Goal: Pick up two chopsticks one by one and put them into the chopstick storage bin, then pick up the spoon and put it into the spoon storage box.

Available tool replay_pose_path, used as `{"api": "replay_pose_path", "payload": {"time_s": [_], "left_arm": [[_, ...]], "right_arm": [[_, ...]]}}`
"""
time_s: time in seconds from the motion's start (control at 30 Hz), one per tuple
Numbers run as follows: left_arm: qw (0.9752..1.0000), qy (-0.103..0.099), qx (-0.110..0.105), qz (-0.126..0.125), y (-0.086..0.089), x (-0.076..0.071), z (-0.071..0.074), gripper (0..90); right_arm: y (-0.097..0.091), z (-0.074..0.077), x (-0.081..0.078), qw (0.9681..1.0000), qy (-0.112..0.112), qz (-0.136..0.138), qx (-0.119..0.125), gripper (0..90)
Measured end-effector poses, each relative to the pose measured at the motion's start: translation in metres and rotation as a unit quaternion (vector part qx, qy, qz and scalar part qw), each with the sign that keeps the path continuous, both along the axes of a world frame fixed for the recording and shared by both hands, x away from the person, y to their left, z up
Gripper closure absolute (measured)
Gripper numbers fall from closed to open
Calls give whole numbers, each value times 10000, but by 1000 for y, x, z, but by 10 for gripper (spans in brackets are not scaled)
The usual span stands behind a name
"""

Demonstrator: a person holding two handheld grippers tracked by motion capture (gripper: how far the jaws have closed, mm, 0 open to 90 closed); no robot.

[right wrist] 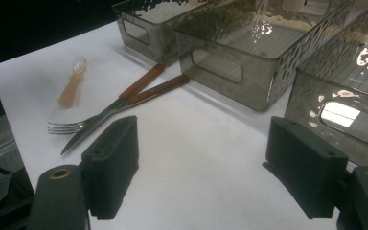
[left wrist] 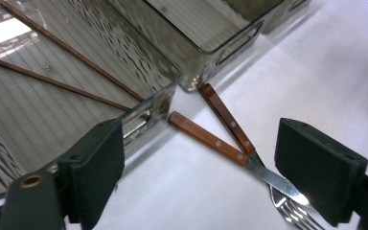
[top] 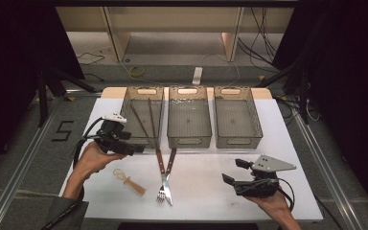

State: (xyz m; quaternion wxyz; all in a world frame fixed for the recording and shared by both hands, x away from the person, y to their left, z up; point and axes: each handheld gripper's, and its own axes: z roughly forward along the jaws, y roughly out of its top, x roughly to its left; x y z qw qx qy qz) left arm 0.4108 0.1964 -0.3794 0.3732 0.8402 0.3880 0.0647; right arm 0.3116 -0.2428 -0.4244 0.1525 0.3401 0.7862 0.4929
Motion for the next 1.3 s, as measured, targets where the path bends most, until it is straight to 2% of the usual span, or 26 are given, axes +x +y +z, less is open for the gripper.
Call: {"api": "replay_pose_path", "payload": {"time_s": [0.17, 0.37, 0.5, 0.6, 0.7, 0.9, 1.17, 1.27, 1.3], "left_arm": [[9998, -72, 191, -31, 0, -4, 0, 159], [9990, -56, 364, -244, 0, -9, -1, 159], [9981, 99, 490, -359, 1, -11, -4, 160], [9963, 123, 721, -446, 1, -14, -7, 160], [9948, 106, 854, -540, 0, -16, -9, 160], [9921, 99, 1051, -684, 1, -20, -13, 159], [9879, 273, 1263, -860, 2, -24, -22, 160], [9850, 367, 1368, -981, 0, -25, -26, 160], [9826, 391, 1467, -1067, -1, -26, -27, 159]], "right_arm": [[-3, -2, 2, 10000, 26, -19, 83, 275], [-4, -1, 1, 9999, -20, -35, 149, 273], [-5, 0, 1, 9998, -28, -49, 200, 273], [-4, -1, 2, 9998, 13, -29, 202, 273], [-3, -1, 1, 9998, 22, -14, 172, 273], [-4, -2, 2, 9998, 30, -47, 182, 273], [-2, -1, 1, 9999, 16, -36, 155, 274], [-3, -1, 1, 9999, 33, -26, 154, 273], [-3, -1, 1, 9999, 34, -23, 145, 273]]}}
